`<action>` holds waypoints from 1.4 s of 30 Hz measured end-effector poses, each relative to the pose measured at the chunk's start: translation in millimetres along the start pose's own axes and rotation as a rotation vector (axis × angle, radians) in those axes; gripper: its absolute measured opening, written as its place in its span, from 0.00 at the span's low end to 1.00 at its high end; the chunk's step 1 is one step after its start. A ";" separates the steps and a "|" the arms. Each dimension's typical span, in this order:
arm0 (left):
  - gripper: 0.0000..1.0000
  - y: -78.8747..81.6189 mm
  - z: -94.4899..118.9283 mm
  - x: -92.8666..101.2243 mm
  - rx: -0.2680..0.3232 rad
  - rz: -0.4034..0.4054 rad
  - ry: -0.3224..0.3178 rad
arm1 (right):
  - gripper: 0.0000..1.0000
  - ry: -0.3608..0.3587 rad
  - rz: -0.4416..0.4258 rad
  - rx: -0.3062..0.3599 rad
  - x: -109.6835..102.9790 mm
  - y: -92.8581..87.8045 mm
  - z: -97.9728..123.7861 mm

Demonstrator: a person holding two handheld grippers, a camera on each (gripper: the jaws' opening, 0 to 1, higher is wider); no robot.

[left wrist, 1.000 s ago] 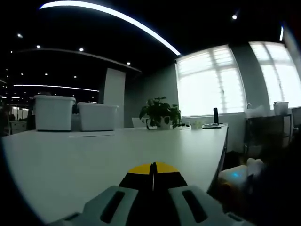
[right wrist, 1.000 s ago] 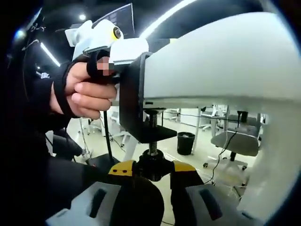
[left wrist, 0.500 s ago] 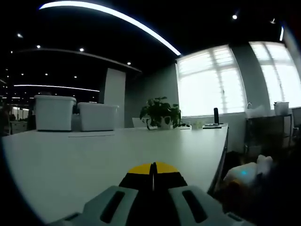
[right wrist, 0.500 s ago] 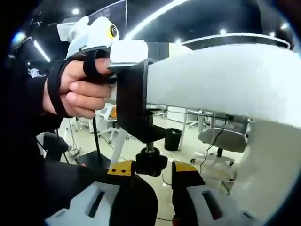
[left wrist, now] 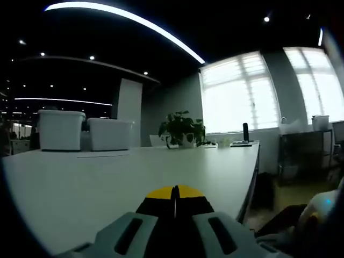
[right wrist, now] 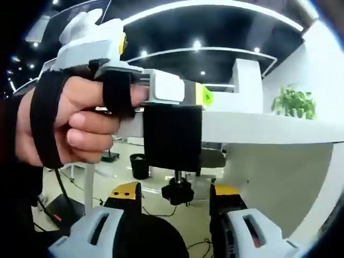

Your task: Clamp the fixed fixture on the desktop, loosen the retaining clip, secure it to the edge of the desk, and tighten the retaining clip.

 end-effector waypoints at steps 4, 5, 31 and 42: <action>0.01 -0.1 0.1 -0.1 0.001 0.001 -0.012 | 0.50 -0.030 0.006 -0.027 1.2 -2.9 -2.9; 0.01 0.0 0.2 -0.1 0.001 0.001 -0.014 | 0.50 -0.042 -0.008 -0.028 2.5 -3.4 -2.8; 0.01 1.4 -0.3 -1.3 0.002 -0.003 -0.008 | 0.24 -0.096 0.003 -0.061 1.2 -0.9 -15.8; 0.01 0.8 -0.1 -1.1 0.000 -0.002 -0.006 | 0.22 0.149 0.025 -0.054 12.7 -0.7 -13.6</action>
Point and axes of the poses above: the point that each gripper's makers call its tool centre point, and the gripper's own axes: z roughly backward along the fingers, x roughly to its right, y roughly out of its top, the point moved 7 cm from there along z, roughly backward along the fingers, and after that the axes turned 7 degrees about y, right-handed, at the moved point
